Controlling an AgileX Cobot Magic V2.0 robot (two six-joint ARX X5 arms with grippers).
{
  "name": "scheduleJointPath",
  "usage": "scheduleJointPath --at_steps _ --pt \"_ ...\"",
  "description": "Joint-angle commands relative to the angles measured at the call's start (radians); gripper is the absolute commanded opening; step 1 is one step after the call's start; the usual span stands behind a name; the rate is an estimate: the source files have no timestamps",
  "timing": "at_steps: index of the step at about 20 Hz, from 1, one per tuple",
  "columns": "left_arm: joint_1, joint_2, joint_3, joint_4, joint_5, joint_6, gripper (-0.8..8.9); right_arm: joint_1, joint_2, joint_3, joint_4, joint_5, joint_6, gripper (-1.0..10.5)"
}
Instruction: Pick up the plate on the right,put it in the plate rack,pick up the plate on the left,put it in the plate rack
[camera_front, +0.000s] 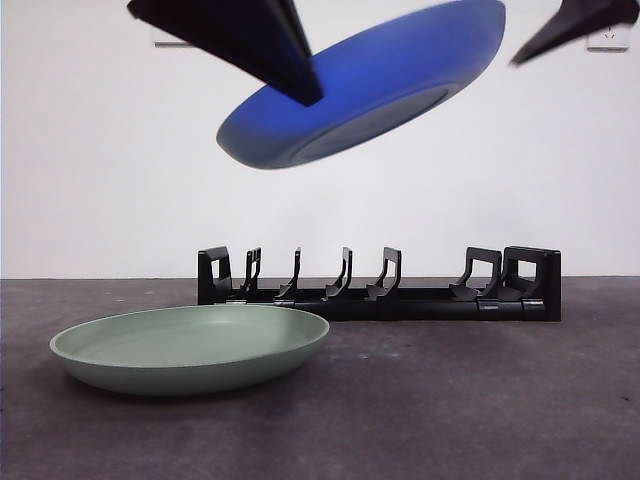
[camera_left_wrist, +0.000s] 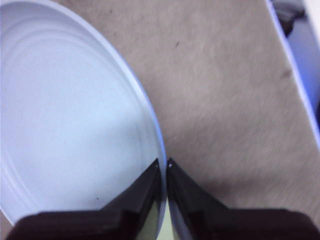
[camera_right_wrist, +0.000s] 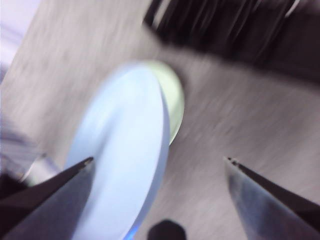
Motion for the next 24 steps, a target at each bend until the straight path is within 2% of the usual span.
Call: scheduleJointPath --at_steps 1,3,5,8,11,13,15,18,24 --pt "0.033 -0.001 0.003 0.074 0.056 -0.151 -0.08 -0.002 -0.062 0.057 0.009 0.133 0.018 4.4" --pt "0.078 0.0 0.003 0.174 0.13 -0.255 -0.08 -0.001 -0.128 0.085 0.02 0.283 0.031 4.4" --pt "0.14 0.0 0.003 0.305 0.194 -0.392 -0.08 0.0 -0.203 0.085 0.027 0.366 0.044 4.4" --pt "0.254 0.014 0.003 0.515 0.302 -0.592 -0.08 0.0 -0.283 0.085 -0.022 0.372 0.043 4.4" --pt "0.358 0.057 0.003 0.669 0.32 -0.746 -0.08 0.001 -0.318 0.085 -0.108 0.343 0.039 4.4" --pt "0.42 0.099 0.003 0.739 0.391 -0.8 -0.08 0.001 -0.321 0.084 -0.169 0.283 0.032 4.4" --pt "0.471 0.15 0.003 0.792 0.42 -0.848 -0.08 0.001 -0.321 0.082 -0.215 0.238 0.019 4.4" --pt "0.518 0.243 0.003 0.869 0.472 -0.891 -0.08 0.001 -0.321 0.082 -0.241 0.236 0.014 4.4" --pt "0.589 0.389 0.014 0.954 0.474 -0.924 -0.08 0.001 -0.321 0.082 -0.272 0.236 0.013 4.4"
